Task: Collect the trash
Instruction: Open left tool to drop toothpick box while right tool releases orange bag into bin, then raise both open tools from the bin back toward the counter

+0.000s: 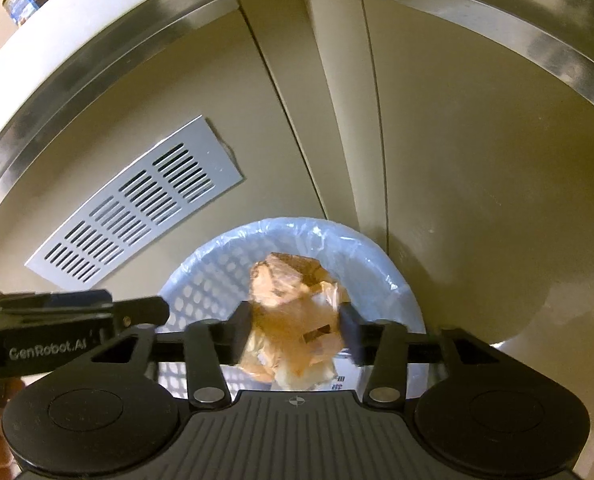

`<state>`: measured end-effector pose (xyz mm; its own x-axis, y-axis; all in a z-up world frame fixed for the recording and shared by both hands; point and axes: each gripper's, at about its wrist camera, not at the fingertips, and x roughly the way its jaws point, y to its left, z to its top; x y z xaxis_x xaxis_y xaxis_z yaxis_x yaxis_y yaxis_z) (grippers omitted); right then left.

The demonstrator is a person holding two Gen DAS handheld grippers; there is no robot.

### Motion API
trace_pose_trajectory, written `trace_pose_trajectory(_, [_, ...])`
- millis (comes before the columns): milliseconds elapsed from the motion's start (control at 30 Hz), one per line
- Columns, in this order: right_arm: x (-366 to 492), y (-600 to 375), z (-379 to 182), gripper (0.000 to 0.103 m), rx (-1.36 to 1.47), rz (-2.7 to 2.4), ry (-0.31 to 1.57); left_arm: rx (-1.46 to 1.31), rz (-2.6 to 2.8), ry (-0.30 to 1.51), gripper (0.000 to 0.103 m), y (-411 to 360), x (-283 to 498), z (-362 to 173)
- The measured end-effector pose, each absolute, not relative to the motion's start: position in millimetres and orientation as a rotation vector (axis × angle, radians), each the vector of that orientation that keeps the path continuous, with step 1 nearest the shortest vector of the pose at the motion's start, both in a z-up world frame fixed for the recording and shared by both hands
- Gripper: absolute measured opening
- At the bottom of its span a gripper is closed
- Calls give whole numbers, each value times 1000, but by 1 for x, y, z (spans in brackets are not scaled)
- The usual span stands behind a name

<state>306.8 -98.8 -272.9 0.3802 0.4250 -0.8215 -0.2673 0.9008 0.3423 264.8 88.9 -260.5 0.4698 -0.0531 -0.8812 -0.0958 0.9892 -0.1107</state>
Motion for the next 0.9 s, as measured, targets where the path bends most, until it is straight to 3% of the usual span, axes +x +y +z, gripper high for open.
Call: trace_pose_trajectory(900, [291,-103,-262,57,149,460,1096,-154,52,1069,62,83,252,-260])
